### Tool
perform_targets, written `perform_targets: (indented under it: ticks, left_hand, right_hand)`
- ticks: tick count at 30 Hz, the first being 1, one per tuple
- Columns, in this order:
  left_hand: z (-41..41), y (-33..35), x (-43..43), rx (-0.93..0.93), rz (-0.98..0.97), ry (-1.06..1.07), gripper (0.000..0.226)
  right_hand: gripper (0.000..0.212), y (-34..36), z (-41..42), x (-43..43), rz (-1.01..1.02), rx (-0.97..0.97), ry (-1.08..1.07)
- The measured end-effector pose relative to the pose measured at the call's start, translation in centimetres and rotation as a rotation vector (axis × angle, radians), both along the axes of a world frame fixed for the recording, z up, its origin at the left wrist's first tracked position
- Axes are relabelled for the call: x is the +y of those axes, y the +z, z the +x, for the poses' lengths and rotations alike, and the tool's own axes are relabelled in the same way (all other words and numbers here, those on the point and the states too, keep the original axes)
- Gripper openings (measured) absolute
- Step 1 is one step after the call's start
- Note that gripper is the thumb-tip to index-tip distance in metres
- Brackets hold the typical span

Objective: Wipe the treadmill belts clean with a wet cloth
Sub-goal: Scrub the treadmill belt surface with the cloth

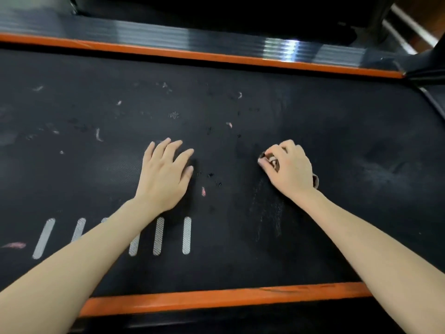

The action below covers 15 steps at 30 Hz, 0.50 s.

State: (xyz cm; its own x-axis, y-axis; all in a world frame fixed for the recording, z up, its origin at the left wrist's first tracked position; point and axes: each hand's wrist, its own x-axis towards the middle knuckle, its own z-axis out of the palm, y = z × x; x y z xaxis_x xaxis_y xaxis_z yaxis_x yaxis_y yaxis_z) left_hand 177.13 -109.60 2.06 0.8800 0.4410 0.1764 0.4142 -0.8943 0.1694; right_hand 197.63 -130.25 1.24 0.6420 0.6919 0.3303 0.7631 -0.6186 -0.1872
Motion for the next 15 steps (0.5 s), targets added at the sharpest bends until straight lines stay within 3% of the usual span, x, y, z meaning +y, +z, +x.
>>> perform_targets:
  ticks: [3,6,10,15]
  left_hand:
    - [3.5,0.3,2.8,0.024,0.031,-0.034,0.056]
    - [7.1,-0.2,5.1,0.065,0.045,-0.018,0.052]
    - [10.0,-1.6,6.8,0.073,0.02,0.051,0.052]
    - [10.4,-2.4,7.0,0.07,0.02,0.049,0.052]
  right_hand:
    - [0.044,0.4,0.6,-0.8,-0.061,-0.011,0.156]
    - [0.04,0.1,2.4,-0.5,-0.069,-0.053,0.224]
    - [0.026,-0.4,6.7,3.1,-0.035,-0.11,-0.055]
    - [0.034,0.5,11.1,9.2,-0.068,-0.032,-0.235]
